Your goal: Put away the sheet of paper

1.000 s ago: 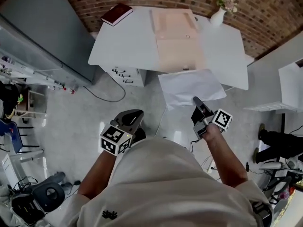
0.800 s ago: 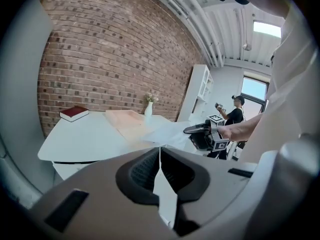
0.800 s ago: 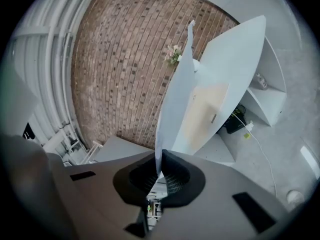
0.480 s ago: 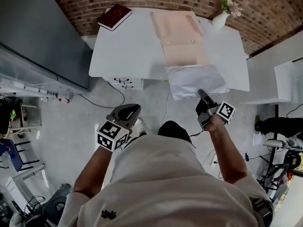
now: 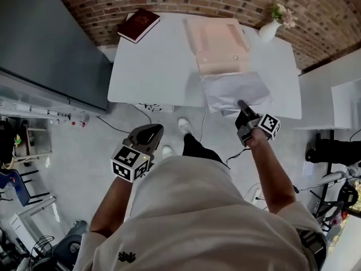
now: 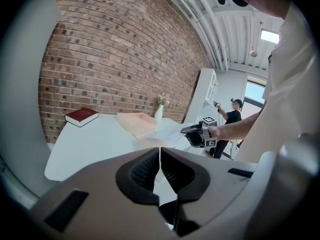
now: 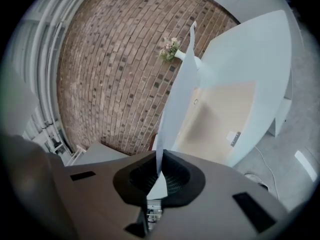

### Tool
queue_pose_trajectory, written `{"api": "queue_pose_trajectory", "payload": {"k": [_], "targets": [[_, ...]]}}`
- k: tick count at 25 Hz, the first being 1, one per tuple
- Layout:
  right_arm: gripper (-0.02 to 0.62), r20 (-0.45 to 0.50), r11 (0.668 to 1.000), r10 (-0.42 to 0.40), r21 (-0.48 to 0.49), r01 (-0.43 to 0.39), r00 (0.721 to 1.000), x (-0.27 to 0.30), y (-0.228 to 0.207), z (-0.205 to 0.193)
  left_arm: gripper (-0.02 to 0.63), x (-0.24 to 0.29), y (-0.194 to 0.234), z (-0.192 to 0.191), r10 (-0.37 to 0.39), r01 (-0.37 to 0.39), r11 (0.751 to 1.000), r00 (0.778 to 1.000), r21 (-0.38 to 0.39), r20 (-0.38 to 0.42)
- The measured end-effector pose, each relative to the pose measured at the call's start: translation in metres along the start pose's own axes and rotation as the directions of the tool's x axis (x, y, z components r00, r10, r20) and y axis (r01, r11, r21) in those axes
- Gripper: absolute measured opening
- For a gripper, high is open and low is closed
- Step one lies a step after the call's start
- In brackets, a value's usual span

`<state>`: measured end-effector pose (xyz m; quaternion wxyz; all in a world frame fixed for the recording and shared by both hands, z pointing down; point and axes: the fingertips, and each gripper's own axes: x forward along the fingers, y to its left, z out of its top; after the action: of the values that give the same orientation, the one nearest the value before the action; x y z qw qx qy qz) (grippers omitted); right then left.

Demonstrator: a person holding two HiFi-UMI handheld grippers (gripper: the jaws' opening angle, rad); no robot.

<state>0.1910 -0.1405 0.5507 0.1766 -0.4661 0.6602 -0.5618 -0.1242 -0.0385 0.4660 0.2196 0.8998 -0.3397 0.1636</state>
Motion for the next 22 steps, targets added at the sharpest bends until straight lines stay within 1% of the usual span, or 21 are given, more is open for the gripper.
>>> {"api": "queue_pose_trajectory", "payload": {"k": [3,5,10,16,22], "targets": [[0.028,-0.015,1.0,-0.008,-0.005,0.008,1.0,0.029,-0.012,0.023,0.029,0.011,0.017,0.019,0.036,-0.035,0.999,0.999,-0.013,0.009],[0.028,-0.025,1.0,-0.015,-0.008,0.014,1.0,0.048,-0.022,0.037,0.029,0.02,0.029,0.03,0.056,-0.056,0.998,0.998,-0.007,0.003],[0.028,-0.047,0.999,-0.021,0.024,0.022,0.999,0.09,-0.044,0.067,0.029,0.048,0.056,0.055,0.099,-0.099,0.995,0.995,0.001,-0.015],[0.028,-0.076,0.997,-0.033,0.072,0.039,0.997,0.129,-0.072,0.09,0.029,0.083,0.075,0.082,0.12,-0.119,0.993,0.992,0.014,-0.036],[0.028,-0.099,0.996,-0.045,0.078,0.053,0.994,0.153,-0.089,0.108,0.029,0.108,0.087,0.096,0.136,-0.136,0.991,0.989,0.009,-0.051]]}}
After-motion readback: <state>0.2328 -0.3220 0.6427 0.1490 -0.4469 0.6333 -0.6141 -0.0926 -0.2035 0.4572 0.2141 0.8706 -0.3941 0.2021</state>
